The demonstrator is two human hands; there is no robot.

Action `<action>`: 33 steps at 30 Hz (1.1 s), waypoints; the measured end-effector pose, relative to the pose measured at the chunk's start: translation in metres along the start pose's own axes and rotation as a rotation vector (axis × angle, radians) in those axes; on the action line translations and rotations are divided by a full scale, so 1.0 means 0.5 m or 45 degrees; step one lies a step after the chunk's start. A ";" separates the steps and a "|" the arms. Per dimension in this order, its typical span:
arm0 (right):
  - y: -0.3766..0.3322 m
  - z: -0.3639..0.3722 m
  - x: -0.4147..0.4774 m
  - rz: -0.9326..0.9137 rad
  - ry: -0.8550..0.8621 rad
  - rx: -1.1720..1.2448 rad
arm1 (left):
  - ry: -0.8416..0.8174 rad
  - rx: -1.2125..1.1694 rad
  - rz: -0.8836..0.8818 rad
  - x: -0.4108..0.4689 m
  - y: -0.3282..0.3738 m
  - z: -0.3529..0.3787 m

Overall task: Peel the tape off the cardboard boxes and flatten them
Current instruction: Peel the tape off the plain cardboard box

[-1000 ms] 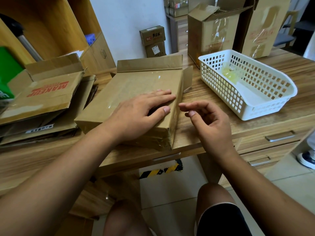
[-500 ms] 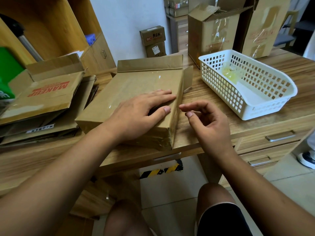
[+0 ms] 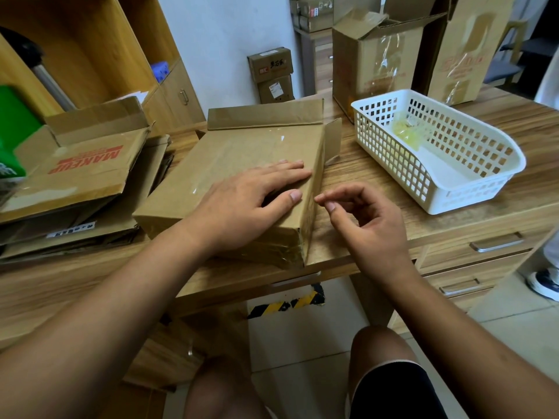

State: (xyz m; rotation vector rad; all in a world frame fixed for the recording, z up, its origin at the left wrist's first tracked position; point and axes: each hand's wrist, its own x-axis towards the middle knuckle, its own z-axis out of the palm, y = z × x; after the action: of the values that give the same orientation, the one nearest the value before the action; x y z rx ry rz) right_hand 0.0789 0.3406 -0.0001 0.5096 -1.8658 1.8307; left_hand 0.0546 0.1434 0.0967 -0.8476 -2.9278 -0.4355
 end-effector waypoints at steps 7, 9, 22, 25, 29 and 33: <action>-0.005 0.008 0.003 -0.028 0.005 0.037 | -0.009 -0.002 -0.008 -0.001 0.004 -0.002; -0.005 0.008 0.002 -0.038 0.007 0.034 | -0.006 -0.005 -0.005 -0.001 0.004 -0.002; -0.001 0.011 0.004 -0.006 0.044 0.003 | 0.006 -0.004 0.002 -0.001 0.004 -0.001; 0.000 0.014 0.009 -0.013 0.037 -0.018 | 0.010 -0.006 0.004 -0.001 0.003 -0.001; -0.005 0.023 0.015 -0.046 0.040 -0.116 | 0.011 -0.009 0.013 0.000 0.000 0.000; -0.003 0.027 0.019 -0.090 0.058 -0.209 | 0.014 -0.003 0.010 0.000 -0.002 0.001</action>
State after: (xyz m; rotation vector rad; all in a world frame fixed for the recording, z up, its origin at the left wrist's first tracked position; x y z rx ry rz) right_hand 0.0708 0.3279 0.0067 0.4655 -1.9227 1.6138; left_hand 0.0542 0.1429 0.0959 -0.8539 -2.9139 -0.4419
